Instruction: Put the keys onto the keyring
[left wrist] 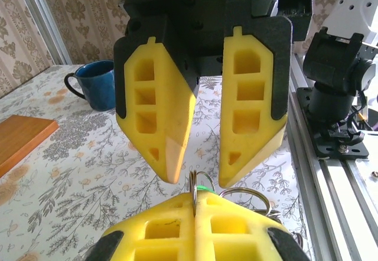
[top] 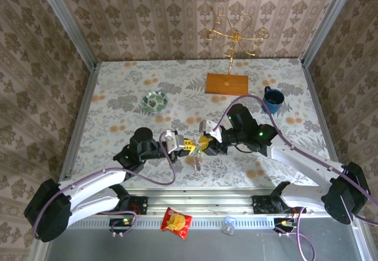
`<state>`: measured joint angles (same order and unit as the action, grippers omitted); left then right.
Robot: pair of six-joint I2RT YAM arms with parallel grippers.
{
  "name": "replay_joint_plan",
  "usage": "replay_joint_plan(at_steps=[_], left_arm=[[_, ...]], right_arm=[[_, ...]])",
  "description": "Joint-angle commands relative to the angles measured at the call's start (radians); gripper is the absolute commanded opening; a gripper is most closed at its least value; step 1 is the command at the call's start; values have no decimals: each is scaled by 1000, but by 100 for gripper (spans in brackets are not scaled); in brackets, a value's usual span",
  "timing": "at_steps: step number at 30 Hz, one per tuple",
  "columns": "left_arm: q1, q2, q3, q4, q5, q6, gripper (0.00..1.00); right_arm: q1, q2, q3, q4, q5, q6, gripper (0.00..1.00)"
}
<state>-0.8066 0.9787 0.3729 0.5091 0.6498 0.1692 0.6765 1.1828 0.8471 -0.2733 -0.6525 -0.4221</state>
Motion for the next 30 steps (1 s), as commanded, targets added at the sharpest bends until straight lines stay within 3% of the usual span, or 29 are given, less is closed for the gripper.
replay_joint_plan(at_steps=[1,6,12,14,16,18,30], left_arm=[[-6,9,-14,106,37,-40,0],[-6,12,-22,126,39,-49,0],[-6,7,-32,143,30,-56,0],[-6,2,-34,125,0,-52,2],[-7,-8,-29,73,-61,-32,14],[-8,-18,-13,0,-79,2,19],[-15,-53,59,-176,-86,49,21]], right_arm=[[0,6,-10,48,-38,6,32],[1,29,-3,70,-49,24,25],[1,53,17,63,-64,28,0],[1,53,30,40,-58,20,0],[0,52,49,-1,-38,-1,0],[8,56,78,-66,-4,-38,0],[81,133,257,-399,159,-239,0]])
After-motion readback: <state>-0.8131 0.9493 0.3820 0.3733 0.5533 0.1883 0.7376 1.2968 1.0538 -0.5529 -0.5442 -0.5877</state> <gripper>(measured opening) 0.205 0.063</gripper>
